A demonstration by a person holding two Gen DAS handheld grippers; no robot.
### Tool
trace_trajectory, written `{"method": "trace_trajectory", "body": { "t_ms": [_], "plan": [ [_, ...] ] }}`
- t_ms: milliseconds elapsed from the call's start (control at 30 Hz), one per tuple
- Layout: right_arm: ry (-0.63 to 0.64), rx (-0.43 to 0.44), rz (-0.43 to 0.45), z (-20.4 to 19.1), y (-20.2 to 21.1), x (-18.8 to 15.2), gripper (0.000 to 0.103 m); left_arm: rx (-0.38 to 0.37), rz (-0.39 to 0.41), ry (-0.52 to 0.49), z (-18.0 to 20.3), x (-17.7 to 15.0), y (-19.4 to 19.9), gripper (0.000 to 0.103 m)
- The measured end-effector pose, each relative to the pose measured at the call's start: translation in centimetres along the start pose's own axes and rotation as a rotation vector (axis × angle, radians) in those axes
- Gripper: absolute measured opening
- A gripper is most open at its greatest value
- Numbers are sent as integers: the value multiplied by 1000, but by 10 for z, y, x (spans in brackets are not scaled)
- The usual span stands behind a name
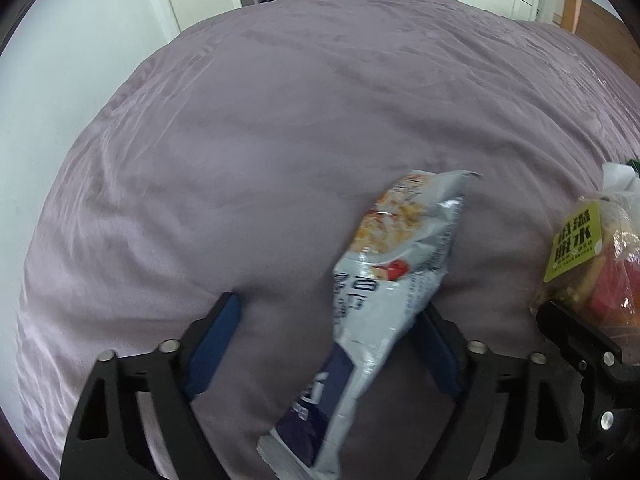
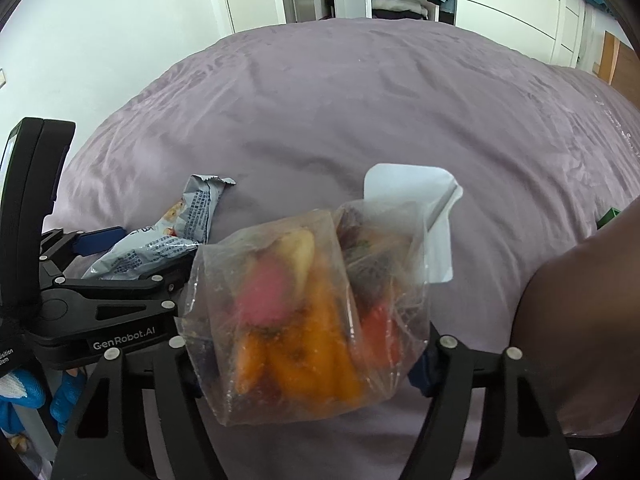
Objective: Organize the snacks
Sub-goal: 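Grasp the white-blue chip bag with left tool while right tool grasps the fruit-candy bag, then carry the chip bag and fruit-candy bag over the green tray with both tools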
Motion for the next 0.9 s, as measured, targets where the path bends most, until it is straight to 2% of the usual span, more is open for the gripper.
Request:
{"method": "trace_trajectory", "body": {
  "t_ms": [133, 200, 267, 600, 900],
  "plan": [
    [10, 25, 1, 2, 8, 0, 82, -6, 2, -24, 9, 3, 4, 48],
    [12, 40, -5, 3, 12, -1, 79, -20, -1, -30, 15, 3, 7, 30],
    [14, 49, -8, 5, 15, -1, 78, -20, -6, -29, 19, 3, 9, 24],
    [10, 85, 10, 9, 47, 1, 76, -22, 2, 27, 20, -2, 31, 18],
    [13, 121, 35, 3, 99, 0, 76, -29, 16, 78, 20, -14, 79, 18]
  ]
}}
Point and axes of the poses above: each gripper's, at about its wrist camera, not at the fingertips, and y roughly against the way its jaws point, z to its right, x to its top, the point moved 4 cm from there along -y, roughly the way its jaws point, and after that the axes turned 13 degrees about z, right-handed, at the moved point
